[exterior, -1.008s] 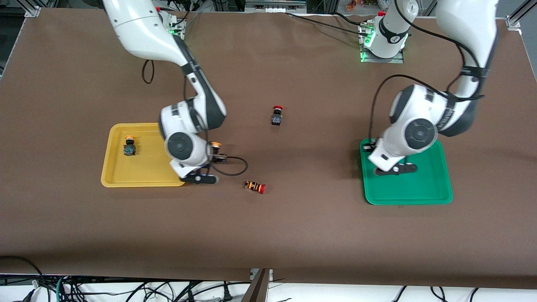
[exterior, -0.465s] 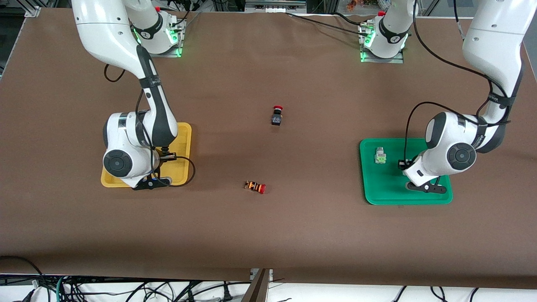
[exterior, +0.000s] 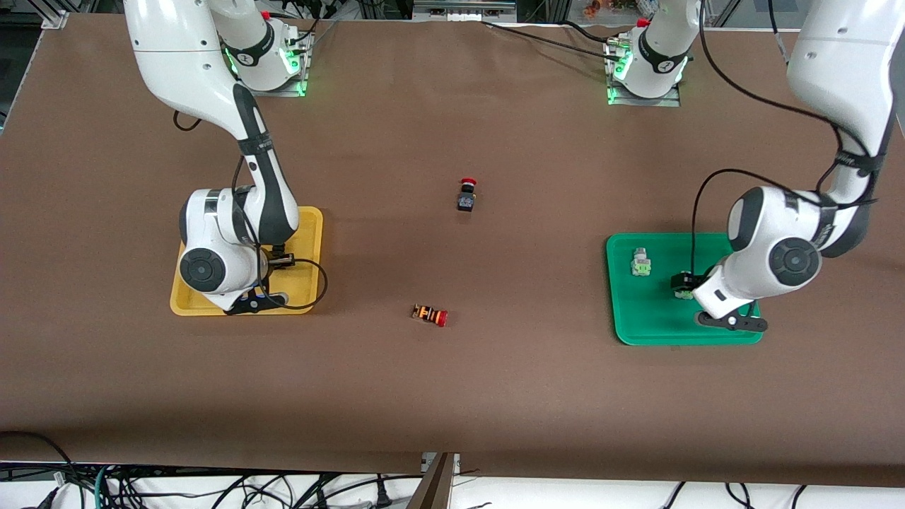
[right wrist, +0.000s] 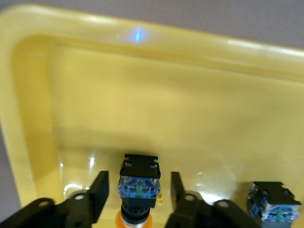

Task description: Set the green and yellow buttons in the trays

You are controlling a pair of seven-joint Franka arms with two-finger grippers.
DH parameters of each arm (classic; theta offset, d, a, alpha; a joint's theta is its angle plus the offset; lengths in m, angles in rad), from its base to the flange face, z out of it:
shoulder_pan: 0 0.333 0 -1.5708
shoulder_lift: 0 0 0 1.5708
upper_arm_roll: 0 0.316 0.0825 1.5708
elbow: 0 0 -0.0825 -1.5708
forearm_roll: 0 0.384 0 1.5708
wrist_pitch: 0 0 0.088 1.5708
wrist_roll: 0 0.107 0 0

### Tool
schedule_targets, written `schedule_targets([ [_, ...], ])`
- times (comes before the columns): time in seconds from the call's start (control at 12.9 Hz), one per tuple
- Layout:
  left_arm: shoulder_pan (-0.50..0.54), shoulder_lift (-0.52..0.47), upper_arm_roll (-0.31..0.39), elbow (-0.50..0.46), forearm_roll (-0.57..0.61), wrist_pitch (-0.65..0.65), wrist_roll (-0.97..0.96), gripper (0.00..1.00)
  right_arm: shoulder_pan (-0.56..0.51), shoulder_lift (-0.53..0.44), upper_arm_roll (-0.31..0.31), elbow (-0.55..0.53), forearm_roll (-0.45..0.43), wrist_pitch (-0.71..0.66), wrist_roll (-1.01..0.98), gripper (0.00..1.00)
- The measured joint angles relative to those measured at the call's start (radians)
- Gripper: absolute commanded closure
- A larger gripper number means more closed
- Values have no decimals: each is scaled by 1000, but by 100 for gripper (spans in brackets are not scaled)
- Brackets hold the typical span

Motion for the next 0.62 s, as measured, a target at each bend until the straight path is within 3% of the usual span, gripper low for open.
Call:
schedule_targets([
  [0.23, 0, -122, -75, 155, 0, -299, 0, 0, 1, -38, -6, 112, 0, -188, 11, 0],
  [0.39, -2, -150, -132, 292, 0, -486, 0, 0, -2, -80, 0, 169, -10, -264, 56, 0],
  [0.47, -2, -153, -151, 347, 0, -544, 0, 0, -26, -114, 29, 177, -42, -296, 67, 0],
  [0.62, -3, -160, -158, 428, -26, -604, -1, 0, -154, -200, 174, 176, -149, -338, 86, 0],
])
